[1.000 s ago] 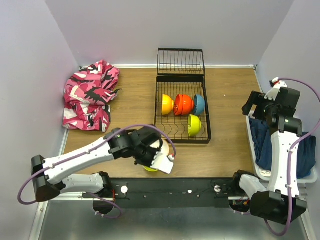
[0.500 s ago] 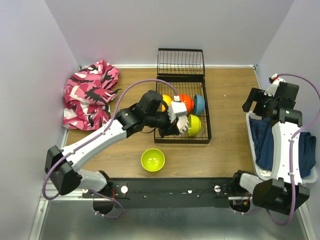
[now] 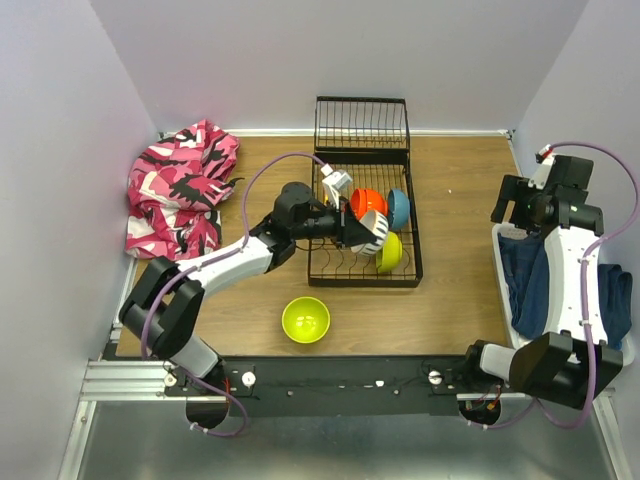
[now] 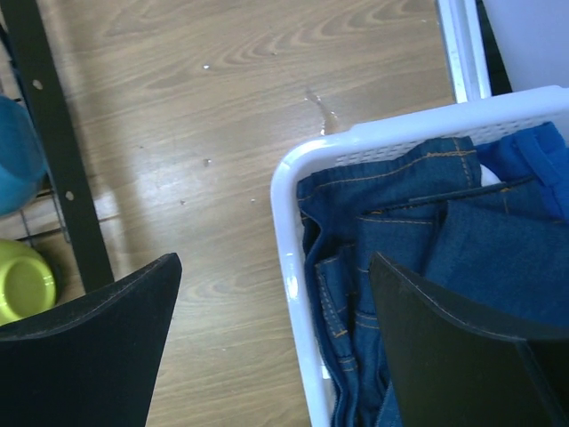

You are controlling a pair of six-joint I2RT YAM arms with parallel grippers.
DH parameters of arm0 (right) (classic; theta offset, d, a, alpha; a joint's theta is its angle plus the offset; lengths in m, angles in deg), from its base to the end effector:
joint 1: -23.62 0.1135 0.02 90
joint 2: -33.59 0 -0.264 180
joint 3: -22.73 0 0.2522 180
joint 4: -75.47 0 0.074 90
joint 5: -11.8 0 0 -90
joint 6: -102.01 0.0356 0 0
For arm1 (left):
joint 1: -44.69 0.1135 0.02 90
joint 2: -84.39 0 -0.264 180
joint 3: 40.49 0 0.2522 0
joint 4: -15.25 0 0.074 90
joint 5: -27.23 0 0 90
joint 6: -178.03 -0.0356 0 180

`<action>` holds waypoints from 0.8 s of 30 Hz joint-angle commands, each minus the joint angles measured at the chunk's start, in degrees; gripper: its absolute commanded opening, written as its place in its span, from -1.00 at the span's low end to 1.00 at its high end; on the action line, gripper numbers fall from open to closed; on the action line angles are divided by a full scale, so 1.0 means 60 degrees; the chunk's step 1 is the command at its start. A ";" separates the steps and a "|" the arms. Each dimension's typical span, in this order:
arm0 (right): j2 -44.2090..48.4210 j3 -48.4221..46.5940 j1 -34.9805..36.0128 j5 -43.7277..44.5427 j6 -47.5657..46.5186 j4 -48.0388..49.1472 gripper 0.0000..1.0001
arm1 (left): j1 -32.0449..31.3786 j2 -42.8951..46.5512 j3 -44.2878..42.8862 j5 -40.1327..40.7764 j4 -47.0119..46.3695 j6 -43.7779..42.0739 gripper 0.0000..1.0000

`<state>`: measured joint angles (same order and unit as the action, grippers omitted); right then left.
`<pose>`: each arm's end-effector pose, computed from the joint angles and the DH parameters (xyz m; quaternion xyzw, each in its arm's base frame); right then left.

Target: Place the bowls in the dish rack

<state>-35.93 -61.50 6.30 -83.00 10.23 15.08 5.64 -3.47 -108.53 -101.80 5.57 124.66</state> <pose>0.2377 -0.0710 0.3465 0.1095 0.9190 -0.0243 0.3781 0.2557 -0.2363 0.2739 0.2296 0.7181 -0.5734 0.3206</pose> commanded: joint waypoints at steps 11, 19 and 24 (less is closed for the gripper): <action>-0.0264 0.0072 -0.0057 0.1034 -0.0362 -0.0519 0.87 | 0.0707 -0.1411 0.1912 0.0308 -0.6534 0.4764 -1.00; -0.0499 -0.0163 -0.0057 0.1180 -0.0245 -0.0738 0.87 | 0.0956 -0.3183 0.1958 0.0264 -0.9435 0.6710 -1.00; -0.0645 -0.0411 -0.0057 0.1312 -0.0347 -0.0914 0.86 | 0.1000 -0.4296 0.1767 0.0278 -1.0990 0.7709 -1.00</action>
<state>-38.81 -61.20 6.30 -77.34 8.88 11.71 11.04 -24.76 -96.08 -100.82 -40.59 162.62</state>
